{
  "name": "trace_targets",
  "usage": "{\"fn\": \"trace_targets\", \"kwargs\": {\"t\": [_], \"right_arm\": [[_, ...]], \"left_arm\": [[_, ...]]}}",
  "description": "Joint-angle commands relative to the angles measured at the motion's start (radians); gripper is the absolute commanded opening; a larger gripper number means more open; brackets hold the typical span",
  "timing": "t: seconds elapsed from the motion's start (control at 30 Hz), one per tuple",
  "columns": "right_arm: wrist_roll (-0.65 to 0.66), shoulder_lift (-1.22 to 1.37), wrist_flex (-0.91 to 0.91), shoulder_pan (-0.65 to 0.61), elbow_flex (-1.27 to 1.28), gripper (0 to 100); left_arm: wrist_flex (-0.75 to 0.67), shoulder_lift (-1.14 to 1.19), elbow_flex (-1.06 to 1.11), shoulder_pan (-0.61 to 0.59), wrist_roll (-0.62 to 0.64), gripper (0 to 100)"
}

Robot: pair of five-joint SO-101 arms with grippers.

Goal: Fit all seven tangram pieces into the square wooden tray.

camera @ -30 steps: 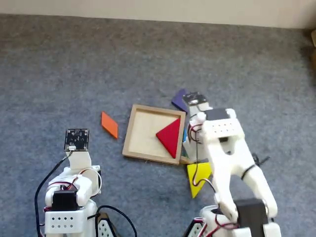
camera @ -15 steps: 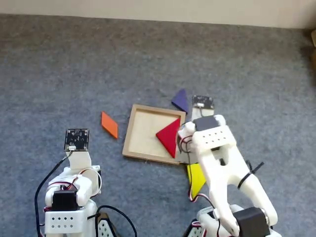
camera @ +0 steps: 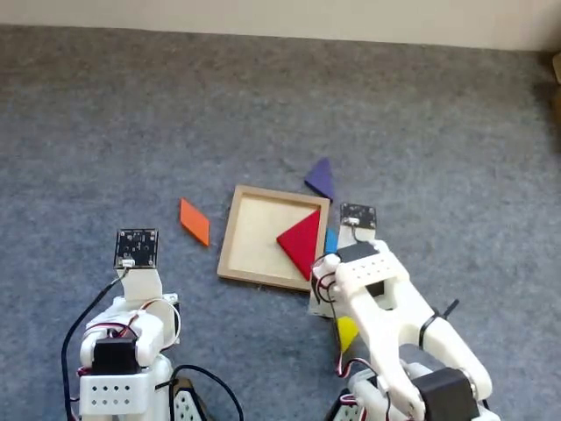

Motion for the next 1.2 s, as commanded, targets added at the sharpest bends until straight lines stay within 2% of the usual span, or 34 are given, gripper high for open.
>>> {"fn": "trace_targets", "kwargs": {"t": [0.0, 0.2, 0.4, 0.53, 0.7, 1.03, 1.17], "right_arm": [[0.103, -0.038, -0.018, 0.038, 0.001, 38.1], [0.230, -0.038, -0.018, 0.071, -0.005, 38.0], [0.367, -0.038, -0.018, 0.157, -0.005, 37.8], [0.376, -0.038, -0.018, 0.171, -0.004, 36.4], [0.374, -0.038, -0.018, 0.174, -0.005, 27.3], [0.384, -0.038, -0.018, 0.188, -0.005, 26.6], [0.500, -0.038, -0.018, 0.232, -0.005, 19.8]], "left_arm": [[0.002, -0.050, 0.019, -0.013, -0.008, 1], [0.002, -0.050, 0.019, -0.013, -0.008, 1], [0.002, -0.050, 0.019, -0.013, -0.008, 1], [0.002, -0.050, 0.019, -0.013, -0.008, 1], [0.002, -0.050, 0.019, -0.013, -0.008, 1], [0.002, -0.050, 0.019, -0.013, -0.008, 1], [0.002, -0.050, 0.019, -0.013, -0.008, 1]]}}
